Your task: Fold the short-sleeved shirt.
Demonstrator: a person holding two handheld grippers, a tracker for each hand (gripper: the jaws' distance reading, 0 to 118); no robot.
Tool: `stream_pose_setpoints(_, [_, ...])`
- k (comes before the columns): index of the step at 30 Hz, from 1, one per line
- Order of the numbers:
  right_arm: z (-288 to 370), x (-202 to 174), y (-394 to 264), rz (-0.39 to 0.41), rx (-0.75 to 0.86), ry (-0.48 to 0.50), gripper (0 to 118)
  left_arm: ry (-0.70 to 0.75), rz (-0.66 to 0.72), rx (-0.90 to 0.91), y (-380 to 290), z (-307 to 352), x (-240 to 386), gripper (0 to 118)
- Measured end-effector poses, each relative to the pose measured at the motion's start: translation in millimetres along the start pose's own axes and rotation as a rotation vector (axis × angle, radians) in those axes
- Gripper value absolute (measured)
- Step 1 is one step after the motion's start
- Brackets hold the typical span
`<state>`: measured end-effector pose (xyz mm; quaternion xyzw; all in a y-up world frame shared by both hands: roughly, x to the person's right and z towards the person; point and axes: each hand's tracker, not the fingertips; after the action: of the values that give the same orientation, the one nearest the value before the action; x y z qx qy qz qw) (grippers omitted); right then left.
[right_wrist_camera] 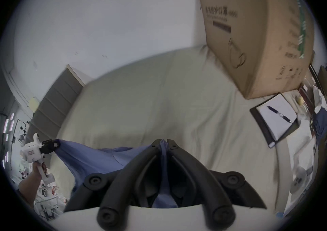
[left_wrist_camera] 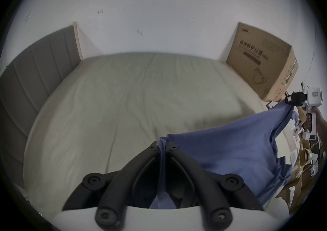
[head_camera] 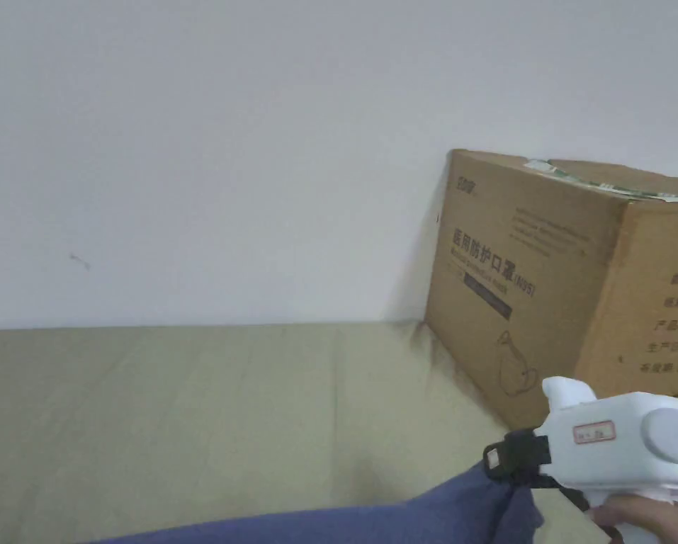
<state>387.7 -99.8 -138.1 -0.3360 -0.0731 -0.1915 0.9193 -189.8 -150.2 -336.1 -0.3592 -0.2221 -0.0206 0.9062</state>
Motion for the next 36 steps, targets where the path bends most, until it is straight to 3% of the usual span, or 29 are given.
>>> stream_pose_setpoints(3, [78, -16, 8, 0.011, 0.053, 0.015, 4, -0.021, -0.031, 0.067, 22, 64, 12, 3])
stream_pose_setpoints(7, [163, -40, 24, 0.092, 0.162, 0.02, 4, -0.018, -0.068, 0.16, 52, 149, 41, 3])
stream_pose_setpoints(16, [258, -97, 99, 0.193, 0.35, -0.037, 4, 0.01, -0.049, 0.298, 139, 246, 57, 3])
stream_pose_setpoints(25, [238, -154, 207, 0.267, 0.431, -0.149, 4, 0.081, -0.023, 0.343, 227, 231, 61, 3])
stream_pose_setpoints(29, [211, -182, 248, 0.346, 0.483, -0.228, 4, 0.117, 0.0, 0.35, 273, 199, 60, 3])
stream_pose_setpoints(36, [153, -211, 327, 0.366, 0.612, -0.353, 4, 0.199, -0.003, 0.443, 346, 146, 61, 3])
